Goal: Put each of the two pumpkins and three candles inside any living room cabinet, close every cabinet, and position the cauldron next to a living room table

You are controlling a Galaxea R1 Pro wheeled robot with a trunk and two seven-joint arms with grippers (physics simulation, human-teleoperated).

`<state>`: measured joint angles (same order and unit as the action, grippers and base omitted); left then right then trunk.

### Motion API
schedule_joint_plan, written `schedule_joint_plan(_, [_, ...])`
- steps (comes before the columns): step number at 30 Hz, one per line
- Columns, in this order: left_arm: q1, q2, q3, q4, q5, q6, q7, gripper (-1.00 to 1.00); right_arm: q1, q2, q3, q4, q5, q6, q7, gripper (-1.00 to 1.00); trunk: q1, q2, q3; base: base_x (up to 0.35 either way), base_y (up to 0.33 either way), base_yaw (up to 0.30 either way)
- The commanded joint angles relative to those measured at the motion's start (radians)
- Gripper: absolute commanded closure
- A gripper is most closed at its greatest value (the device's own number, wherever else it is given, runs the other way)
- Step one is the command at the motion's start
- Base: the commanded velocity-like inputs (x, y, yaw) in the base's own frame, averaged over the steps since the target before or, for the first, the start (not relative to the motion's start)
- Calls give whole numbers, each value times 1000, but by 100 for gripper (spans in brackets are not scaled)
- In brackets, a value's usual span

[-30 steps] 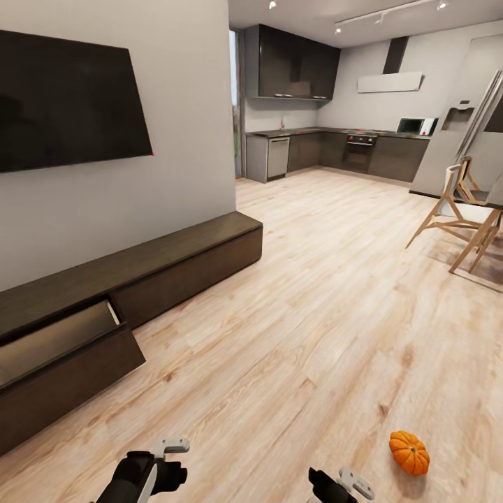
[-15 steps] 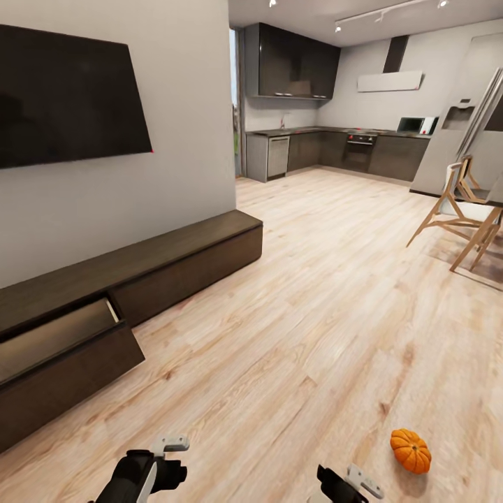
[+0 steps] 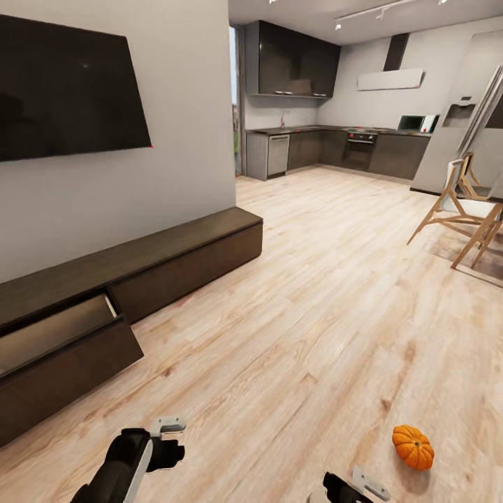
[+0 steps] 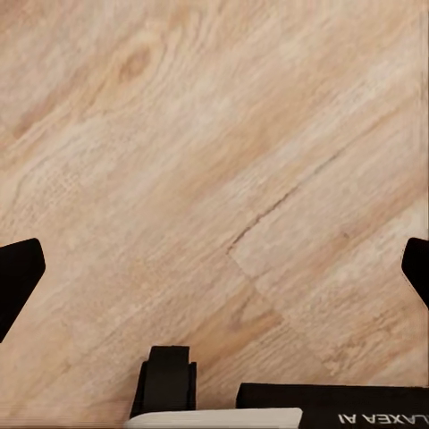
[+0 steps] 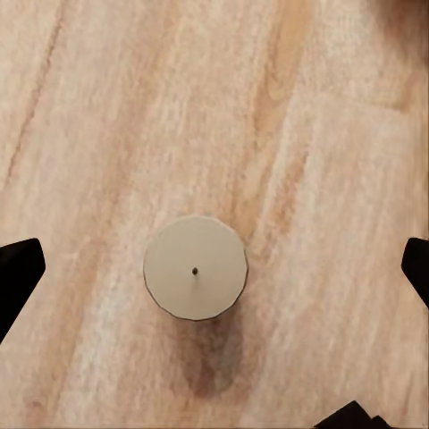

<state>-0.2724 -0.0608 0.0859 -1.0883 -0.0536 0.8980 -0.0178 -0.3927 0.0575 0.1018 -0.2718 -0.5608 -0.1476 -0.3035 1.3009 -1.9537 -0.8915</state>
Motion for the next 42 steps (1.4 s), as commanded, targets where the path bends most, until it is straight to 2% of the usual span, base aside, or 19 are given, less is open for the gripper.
schedule_joint_plan(1, [0,0,0,-14,8,14,0,-100,0,0,0,0,2,0,-5,-100,4,-7,-3,0,0,0])
schedule_joint_plan(5, [-2,5,0,-76,68,69,1,-100,0,1,0,-1,8,2,-20,-100,19,-35,-16,0,0,0])
schedule_joint_plan(10, [-2,8,-1,-89,99,80,1,-100,0,0,0,-1,9,1,-24,-100,38,-70,-31,0,0,0])
schedule_joint_plan(25, [-2,-3,-16,-91,103,84,5,-100,0,-2,4,-1,11,-8,-50,-100,96,-175,-78,0,0,0])
schedule_joint_plan(29, [-2,-22,-17,-91,103,83,6,-100,0,-1,5,-1,14,-9,-50,-100,111,-203,-91,0,0,0])
schedule_joint_plan(31, [-2,-29,-17,-91,103,82,7,-100,0,-1,5,-1,25,-9,-50,-100,119,-217,-97,0,0,0])
schedule_joint_plan(32, [-2,-33,-17,-91,103,82,6,-100,0,0,4,-1,58,-9,-51,-100,123,-224,-100,0,0,0])
schedule_joint_plan(34, [-2,-33,-16,-91,104,82,5,-100,0,2,3,-1,83,-9,-51,-100,130,-238,-107,0,0,0])
schedule_joint_plan(42, [-2,-33,-9,-91,106,82,1,-100,0,2,1,-1,103,-10,-50,-100,161,-294,-132,0,0,0])
